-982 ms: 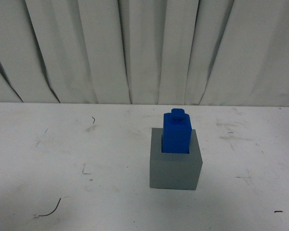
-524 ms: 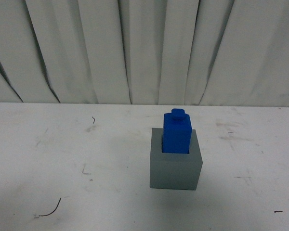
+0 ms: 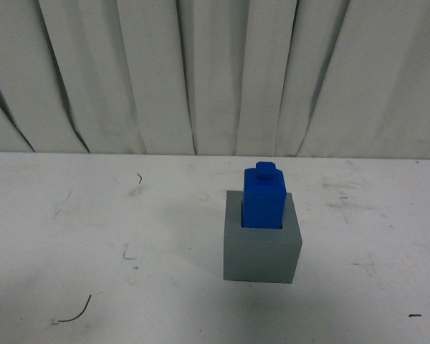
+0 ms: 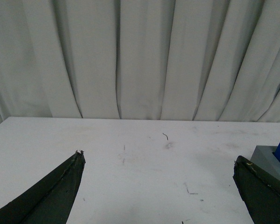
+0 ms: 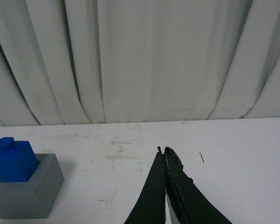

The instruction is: Insert blue part into gray base

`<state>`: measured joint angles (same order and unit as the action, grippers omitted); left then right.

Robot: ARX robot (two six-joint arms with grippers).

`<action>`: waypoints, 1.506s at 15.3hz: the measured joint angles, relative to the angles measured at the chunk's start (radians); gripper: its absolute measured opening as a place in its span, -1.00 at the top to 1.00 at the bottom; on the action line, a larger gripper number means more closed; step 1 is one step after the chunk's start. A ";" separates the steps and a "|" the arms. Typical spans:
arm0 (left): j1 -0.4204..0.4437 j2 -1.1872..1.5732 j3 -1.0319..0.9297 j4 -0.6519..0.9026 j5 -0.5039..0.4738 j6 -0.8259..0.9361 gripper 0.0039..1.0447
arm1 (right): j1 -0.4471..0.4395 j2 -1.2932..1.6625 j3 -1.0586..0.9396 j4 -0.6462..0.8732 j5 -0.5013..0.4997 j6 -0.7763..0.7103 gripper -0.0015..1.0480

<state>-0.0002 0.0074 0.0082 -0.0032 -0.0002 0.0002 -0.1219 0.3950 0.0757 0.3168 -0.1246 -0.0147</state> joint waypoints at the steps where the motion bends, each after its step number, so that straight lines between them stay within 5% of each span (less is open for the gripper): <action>1: 0.000 0.000 0.000 0.000 0.000 0.000 -0.88 | 0.045 -0.029 -0.010 -0.026 0.060 0.000 0.96; 3: 0.000 0.000 0.000 0.001 0.000 0.000 -0.88 | 0.128 -0.075 -0.023 -0.051 0.109 0.000 0.96; 12: 0.000 0.000 0.000 0.000 0.000 0.000 -0.88 | 0.122 -0.229 -0.062 -0.154 0.125 0.000 0.96; 16: 0.000 0.000 0.000 0.000 0.000 0.000 -0.88 | 0.122 -0.359 -0.062 -0.326 0.126 0.001 0.96; 23: 0.000 0.000 0.000 0.000 0.000 0.000 -0.88 | 0.122 -0.391 -0.062 -0.319 0.125 0.001 0.96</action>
<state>-0.0002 0.0074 0.0082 -0.0036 -0.0002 0.0002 -0.0002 0.0040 0.0139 -0.0017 0.0006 -0.0139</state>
